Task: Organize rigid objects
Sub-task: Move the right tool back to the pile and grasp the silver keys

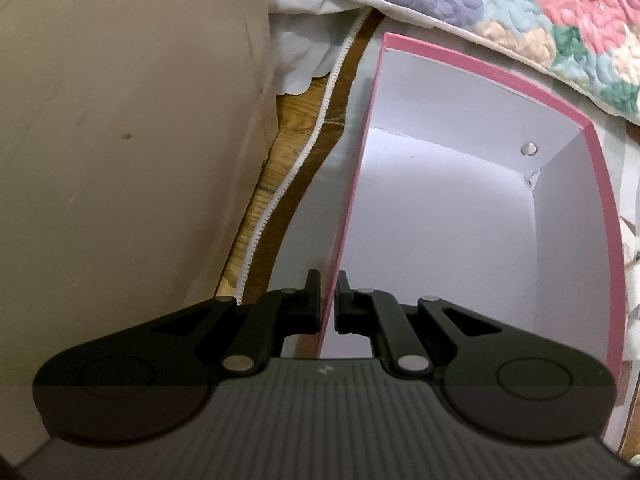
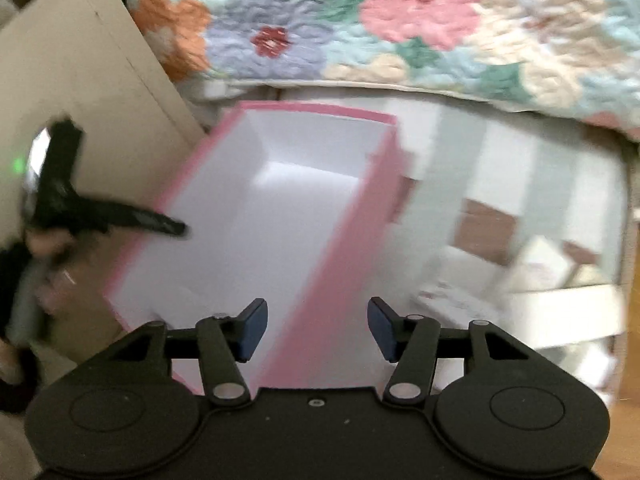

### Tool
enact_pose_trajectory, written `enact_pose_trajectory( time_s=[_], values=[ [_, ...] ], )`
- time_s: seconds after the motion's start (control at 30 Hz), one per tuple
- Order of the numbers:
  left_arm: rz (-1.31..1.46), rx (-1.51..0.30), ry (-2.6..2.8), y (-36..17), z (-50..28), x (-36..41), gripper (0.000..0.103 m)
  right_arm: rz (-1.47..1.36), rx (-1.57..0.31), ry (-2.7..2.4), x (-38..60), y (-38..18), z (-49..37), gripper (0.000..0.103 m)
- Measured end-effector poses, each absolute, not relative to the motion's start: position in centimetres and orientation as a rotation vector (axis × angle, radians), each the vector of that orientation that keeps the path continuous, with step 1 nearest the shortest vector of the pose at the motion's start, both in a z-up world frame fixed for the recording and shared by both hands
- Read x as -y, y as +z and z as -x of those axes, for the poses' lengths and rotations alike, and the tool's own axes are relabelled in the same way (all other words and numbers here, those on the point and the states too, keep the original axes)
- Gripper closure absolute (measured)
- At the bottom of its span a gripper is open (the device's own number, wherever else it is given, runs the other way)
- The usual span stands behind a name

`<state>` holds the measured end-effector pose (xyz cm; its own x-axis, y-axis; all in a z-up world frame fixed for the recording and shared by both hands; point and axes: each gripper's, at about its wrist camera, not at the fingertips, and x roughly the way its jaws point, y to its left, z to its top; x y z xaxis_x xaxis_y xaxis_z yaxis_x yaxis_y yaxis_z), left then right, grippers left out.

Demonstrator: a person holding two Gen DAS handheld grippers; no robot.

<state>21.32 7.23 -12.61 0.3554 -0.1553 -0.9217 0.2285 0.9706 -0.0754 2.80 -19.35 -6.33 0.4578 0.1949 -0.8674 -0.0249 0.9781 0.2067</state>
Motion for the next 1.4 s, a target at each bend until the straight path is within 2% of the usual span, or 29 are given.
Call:
enact_pose_trajectory(
  time_s=[0.17,0.27,0.37,0.73,0.87,0.93,0.97,1.0,1.03,1.4],
  values=[
    [-0.087,-1.162,-0.249,-12.5,-21.2,-6.8,0.097,-0.086,-1.073,0.108,20.7,-8.6,-0.5,0.042],
    [-0.084,-1.155,-0.257,-12.4,-21.2,-6.8,0.097,-0.018,-1.050,0.128,20.3,-10.0,0.0,0.037],
    [-0.089,-1.156,-0.255,-12.5,-21.3,-6.8,0.097,0.031,-1.034,0.132,19.9,-11.5,-0.6,0.037],
    [-0.076,-1.160,-0.247,-12.5,-21.3,-6.9,0.096,0.194,-1.196,0.198,18.8,-17.7,-5.1,0.038],
    [-0.078,-1.159,-0.247,-12.5,-21.3,-6.9,0.096,0.214,-1.221,0.232,18.6,-18.0,-4.8,0.037],
    [-0.087,-1.155,-0.246,-12.5,-21.3,-6.8,0.096,0.202,-1.248,0.238,18.6,-17.9,-4.7,0.042],
    [-0.090,-1.153,-0.244,-12.5,-21.2,-6.8,0.096,0.212,-1.241,0.238,18.4,-17.8,-4.5,0.052],
    [-0.096,-1.150,-0.243,-12.5,-21.2,-6.7,0.096,0.221,-1.232,0.238,18.3,-17.6,-4.3,0.074],
    [-0.100,-1.148,-0.242,-12.5,-21.1,-6.7,0.096,0.235,-1.226,0.221,18.2,-17.5,-4.3,0.080],
    [-0.098,-1.146,-0.243,-12.5,-21.1,-6.7,0.096,0.040,-1.087,0.080,19.8,-13.7,-3.1,0.080]
  ],
)
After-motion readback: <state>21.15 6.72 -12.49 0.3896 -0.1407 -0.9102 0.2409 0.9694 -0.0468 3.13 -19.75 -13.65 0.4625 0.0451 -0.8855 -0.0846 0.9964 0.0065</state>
